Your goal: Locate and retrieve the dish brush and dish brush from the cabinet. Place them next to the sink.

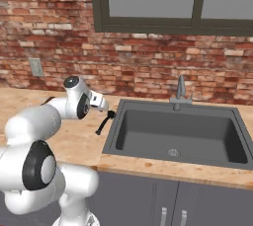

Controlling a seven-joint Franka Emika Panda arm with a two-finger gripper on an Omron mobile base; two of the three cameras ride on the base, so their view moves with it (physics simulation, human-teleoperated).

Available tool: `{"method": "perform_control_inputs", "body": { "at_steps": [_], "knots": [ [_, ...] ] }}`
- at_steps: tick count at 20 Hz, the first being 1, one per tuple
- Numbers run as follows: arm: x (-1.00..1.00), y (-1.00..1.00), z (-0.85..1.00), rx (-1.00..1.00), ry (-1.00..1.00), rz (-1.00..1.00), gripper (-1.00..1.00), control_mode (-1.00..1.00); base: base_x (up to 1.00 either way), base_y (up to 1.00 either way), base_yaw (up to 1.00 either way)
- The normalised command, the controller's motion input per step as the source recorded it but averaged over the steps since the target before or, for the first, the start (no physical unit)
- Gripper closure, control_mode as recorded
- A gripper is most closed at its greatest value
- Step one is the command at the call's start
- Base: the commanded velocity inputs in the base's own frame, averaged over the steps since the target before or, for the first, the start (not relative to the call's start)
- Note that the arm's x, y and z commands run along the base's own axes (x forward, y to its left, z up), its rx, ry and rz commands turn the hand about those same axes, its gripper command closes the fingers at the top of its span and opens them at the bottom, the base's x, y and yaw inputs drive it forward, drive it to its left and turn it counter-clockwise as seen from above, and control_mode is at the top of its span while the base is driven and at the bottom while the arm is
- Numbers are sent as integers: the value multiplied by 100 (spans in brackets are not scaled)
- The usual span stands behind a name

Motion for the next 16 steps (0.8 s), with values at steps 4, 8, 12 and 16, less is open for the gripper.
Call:
{"method": "perform_control_inputs", "body": {
  "at_steps": [4, 8, 12, 16],
  "knots": [
    [-39, 1, 93, 0, 14, 2, -100, -100, 0, 0, 0],
    [-65, -12, 75, 3, 9, 0, -100, -100, 0, 0, 0],
    [-89, -11, 53, 5, 1, -1, -100, -100, 0, 0, 0],
    [-100, -9, 31, 3, -11, -4, -100, -100, 0, 0, 0]
  ]
}}
